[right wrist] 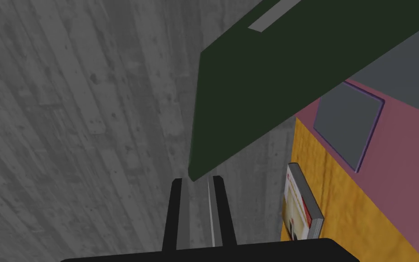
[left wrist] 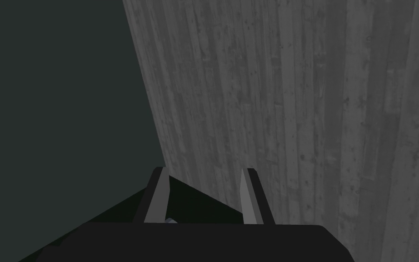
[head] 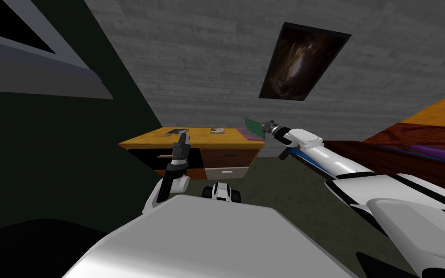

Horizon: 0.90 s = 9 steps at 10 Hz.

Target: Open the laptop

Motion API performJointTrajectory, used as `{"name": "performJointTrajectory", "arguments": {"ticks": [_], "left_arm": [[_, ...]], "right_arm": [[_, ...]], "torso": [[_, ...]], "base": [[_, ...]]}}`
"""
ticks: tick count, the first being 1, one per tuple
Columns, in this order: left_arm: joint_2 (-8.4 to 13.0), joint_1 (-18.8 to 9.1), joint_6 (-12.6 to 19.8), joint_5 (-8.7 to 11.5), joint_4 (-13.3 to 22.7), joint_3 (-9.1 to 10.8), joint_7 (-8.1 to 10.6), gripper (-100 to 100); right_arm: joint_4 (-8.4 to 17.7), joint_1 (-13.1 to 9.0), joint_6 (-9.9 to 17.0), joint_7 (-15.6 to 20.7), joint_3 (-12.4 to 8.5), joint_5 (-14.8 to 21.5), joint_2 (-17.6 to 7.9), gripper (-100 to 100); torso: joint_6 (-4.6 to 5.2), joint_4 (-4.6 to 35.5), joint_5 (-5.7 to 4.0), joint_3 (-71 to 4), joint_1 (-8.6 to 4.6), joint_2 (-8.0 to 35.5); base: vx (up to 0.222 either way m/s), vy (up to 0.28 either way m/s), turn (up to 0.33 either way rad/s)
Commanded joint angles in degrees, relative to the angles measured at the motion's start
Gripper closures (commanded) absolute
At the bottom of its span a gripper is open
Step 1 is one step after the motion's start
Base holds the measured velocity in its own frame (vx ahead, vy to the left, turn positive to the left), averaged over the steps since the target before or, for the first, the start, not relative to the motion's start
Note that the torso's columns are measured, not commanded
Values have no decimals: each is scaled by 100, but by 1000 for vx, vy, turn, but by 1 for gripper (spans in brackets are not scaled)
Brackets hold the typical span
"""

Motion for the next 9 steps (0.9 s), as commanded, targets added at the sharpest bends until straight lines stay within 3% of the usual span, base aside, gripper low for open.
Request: {"name": "performJointTrajectory", "arguments": {"ticks": [1, 2, 6, 8, 9], "left_arm": [[0, 0, 0, 0, 0, 0, 0, 0], [0, 0, 0, 0, 0, 0, 0, 0], [0, 0, 0, 0, 0, 0, 0, 0], [0, 1, 0, 0, 0, 0, 0, 0], [0, 1, 0, 0, 0, 0, 0, 0]], "right_arm": [[-152, 112, 412, 464, 168, 343, 284, 100], [-152, 112, 412, 504, 168, 343, 284, 100], [-443, 304, 986, 1186, 289, 836, 664, 100], [-516, 351, 1130, 1421, 320, 959, 760, 100], [-512, 317, 1061, 1292, 323, 888, 694, 100]], "torso": [[-3, -3, 0, -9, -3, -12], [-1, -2, 3, -15, -2, -20], [-10, 9, 12, -9, 7, -11], [-2, 25, 21, 1, 20, 4], [-5, 29, 23, 9, 24, 15]], "base": [[-42, -19, 31], [-28, -11, 22], [-24, -23, 21], [-21, -17, 12], [-14, -6, 6]]}}
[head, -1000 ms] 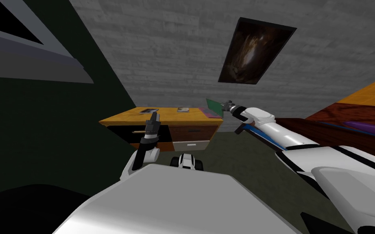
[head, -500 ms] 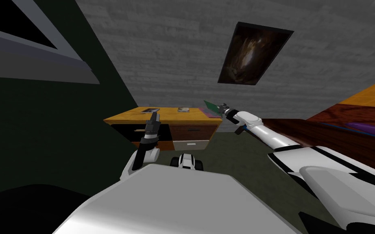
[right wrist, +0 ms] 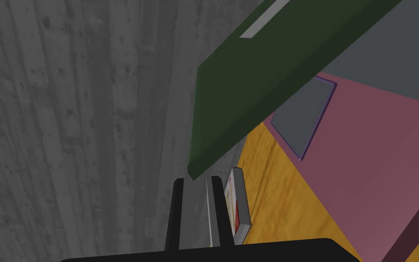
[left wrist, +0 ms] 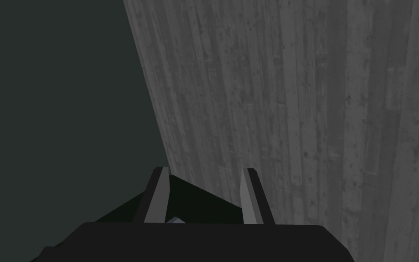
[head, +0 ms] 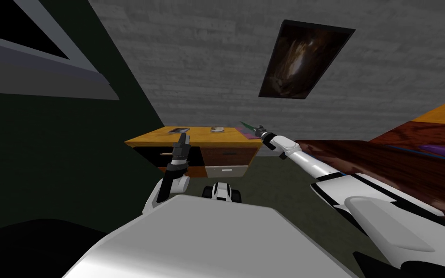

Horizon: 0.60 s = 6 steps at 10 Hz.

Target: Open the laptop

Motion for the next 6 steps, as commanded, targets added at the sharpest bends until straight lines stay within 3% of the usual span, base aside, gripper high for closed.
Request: {"name": "performJointTrajectory", "arguments": {"ticks": [1, 6], "left_arm": [[0, 0, 0, 0, 0, 0, 0, 0], [-1, 0, 0, 0, 0, -1, 0, 0]], "right_arm": [[53, -116, -165, -69, 29, -89, -212, -100], [205, -419, -606, -307, 67, -322, -733, -100]], "torso": [[3, 15, 7, 10, 7, 15], [0, 41, 21, 38, 29, 56]], "base": [[0, 44, -8], [15, 68, -12]]}}
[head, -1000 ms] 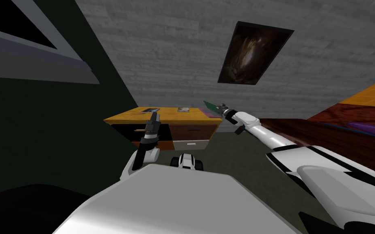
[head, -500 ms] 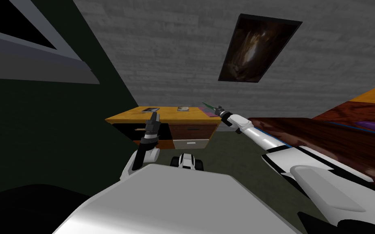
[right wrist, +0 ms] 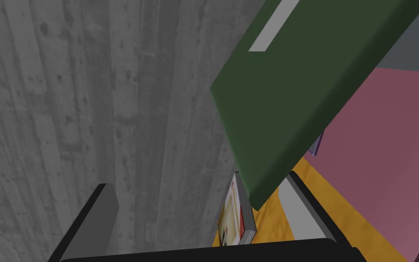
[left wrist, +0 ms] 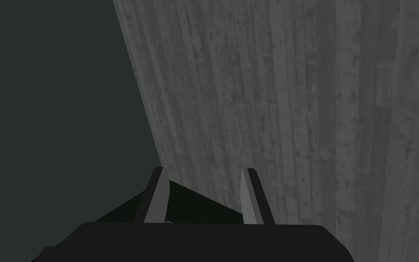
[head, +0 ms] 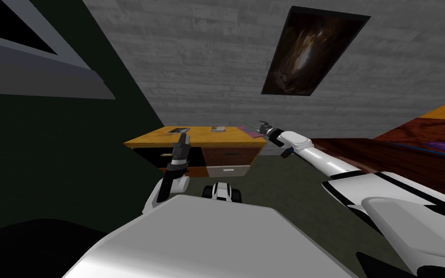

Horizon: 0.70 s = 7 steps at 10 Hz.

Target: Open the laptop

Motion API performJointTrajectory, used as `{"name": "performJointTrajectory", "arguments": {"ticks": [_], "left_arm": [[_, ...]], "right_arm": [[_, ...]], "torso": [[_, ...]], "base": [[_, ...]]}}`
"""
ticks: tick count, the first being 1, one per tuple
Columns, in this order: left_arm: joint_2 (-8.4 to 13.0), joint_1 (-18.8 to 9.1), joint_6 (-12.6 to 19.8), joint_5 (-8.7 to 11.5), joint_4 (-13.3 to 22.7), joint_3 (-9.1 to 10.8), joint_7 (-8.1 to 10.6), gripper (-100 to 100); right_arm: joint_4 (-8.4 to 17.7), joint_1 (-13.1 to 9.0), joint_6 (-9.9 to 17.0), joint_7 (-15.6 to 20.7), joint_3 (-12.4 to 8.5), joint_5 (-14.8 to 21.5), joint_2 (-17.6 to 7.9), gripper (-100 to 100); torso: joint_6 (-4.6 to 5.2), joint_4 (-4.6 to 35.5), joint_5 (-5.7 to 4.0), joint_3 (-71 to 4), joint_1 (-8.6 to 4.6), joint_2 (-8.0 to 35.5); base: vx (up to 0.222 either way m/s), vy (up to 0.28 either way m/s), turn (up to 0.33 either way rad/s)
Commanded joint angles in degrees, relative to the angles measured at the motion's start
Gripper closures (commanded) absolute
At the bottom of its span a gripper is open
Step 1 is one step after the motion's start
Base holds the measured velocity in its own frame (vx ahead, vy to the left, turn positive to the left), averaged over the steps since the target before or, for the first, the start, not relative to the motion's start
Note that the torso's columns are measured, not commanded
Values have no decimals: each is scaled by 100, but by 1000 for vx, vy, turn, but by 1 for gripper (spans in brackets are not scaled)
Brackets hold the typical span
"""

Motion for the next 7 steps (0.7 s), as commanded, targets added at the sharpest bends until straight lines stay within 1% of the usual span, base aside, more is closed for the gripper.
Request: {"name": "performJointTrajectory", "arguments": {"ticks": [1, 2, 7], "left_arm": [[0, 0, 0, 0, 0, 0, 0, 0], [0, 0, 0, 0, 0, 0, 0, 0], [1, 0, 0, 0, 0, 1, 0, 0]], "right_arm": [[13, -96, -50, -83, 65, -49, -118, -100], [15, -101, -59, -101, 74, -54, -128, 0], [18, -76, -72, -101, 97, -54, -112, 0]], "torso": [[0, -3, -2, 1, -2, 2], [1, -9, -10, 0, -18, 0], [3, -18, -11, -10, -13, -15]], "base": [[10, 29, -8], [2, 8, 3], [0, 0, 0]]}}
